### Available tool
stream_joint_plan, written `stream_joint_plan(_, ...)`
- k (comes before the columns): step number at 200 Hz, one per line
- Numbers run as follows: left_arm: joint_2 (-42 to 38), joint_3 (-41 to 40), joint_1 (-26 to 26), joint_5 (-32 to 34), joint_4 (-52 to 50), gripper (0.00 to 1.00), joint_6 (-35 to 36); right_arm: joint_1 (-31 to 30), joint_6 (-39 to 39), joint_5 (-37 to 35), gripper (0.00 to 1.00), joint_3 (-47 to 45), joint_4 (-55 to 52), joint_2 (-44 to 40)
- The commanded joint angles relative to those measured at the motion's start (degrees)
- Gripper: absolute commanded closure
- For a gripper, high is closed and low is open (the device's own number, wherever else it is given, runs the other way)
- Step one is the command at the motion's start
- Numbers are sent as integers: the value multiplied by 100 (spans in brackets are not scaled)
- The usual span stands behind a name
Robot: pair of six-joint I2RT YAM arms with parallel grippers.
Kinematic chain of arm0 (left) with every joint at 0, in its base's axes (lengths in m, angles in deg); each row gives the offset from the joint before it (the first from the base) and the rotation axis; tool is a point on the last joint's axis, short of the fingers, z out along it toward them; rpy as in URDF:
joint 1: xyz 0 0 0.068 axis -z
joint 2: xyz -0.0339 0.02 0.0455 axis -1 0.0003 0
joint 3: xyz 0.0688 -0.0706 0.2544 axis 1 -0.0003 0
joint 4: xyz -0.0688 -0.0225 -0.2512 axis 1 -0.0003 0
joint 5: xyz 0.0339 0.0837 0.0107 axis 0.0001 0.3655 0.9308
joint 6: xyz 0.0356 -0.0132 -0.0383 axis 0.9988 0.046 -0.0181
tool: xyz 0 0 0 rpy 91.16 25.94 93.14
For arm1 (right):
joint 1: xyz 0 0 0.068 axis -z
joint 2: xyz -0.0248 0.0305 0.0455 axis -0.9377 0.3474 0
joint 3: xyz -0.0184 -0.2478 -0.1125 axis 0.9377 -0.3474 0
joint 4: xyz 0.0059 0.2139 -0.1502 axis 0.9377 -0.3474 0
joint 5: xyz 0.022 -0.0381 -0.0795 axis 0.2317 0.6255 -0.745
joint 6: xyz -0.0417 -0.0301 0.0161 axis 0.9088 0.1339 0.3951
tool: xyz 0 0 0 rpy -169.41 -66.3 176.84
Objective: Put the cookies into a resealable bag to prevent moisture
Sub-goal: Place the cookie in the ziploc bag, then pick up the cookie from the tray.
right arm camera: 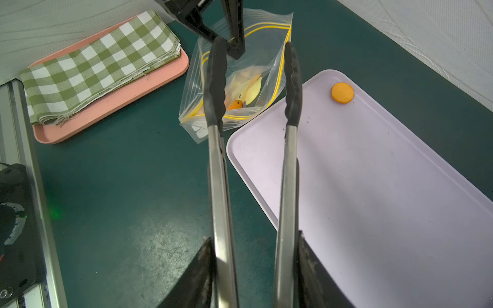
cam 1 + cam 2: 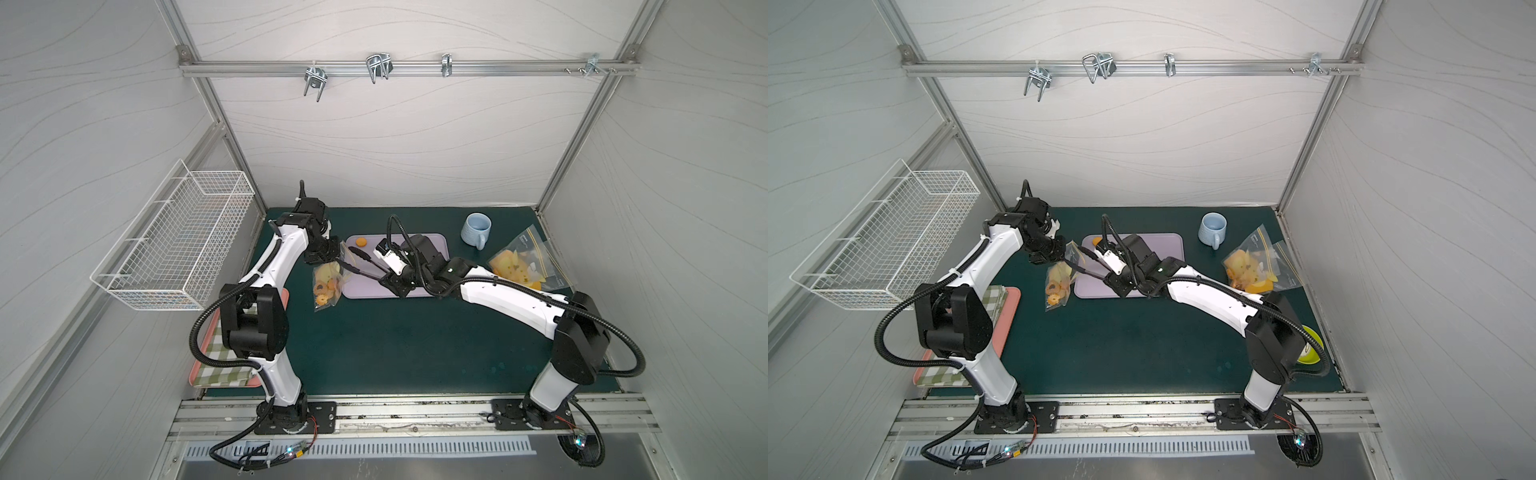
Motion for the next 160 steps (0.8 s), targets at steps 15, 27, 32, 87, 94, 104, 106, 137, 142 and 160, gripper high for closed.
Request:
stream_joint_plan(15,-61,57,-8,420,-10,100,19,70,-259,-619,54,-628,491,-879)
stream_joint_plan(27,-77,64,-16,614,-48,100,-33,245,-437,-812,55,-847,547,-1075)
stream_joint_plan(32,-94,64,-16,669,-50,100,-50,369,-526,-841,54,-934,559,-1131)
stream_joint_plan(87,-429,-115,-34,756,213,100,-109,769,-456,-874,55,-201,-84,114)
stream_joint_plan(94,-475,-137,-34,756,263,100,-109,770,-435,-861,55,-12,-151,350)
stream_joint_plan(104,-539,-184,-34,773,313,100,-119,763,-425,-817,55,234,-202,656)
stream_joint_plan(106,-554,-189,-34,774,321,100,-118,764,-421,-796,55,292,-216,712)
stream_joint_plan(137,-576,-198,-34,796,329,100,-118,760,-399,-719,54,989,-399,1503)
stream_joint_plan(142,-572,-199,-34,782,327,100,-118,754,-384,-718,54,1075,-421,1612)
stream_joint_plan(160,-583,-199,-34,767,340,100,-118,751,-304,-698,53,1405,-540,1957)
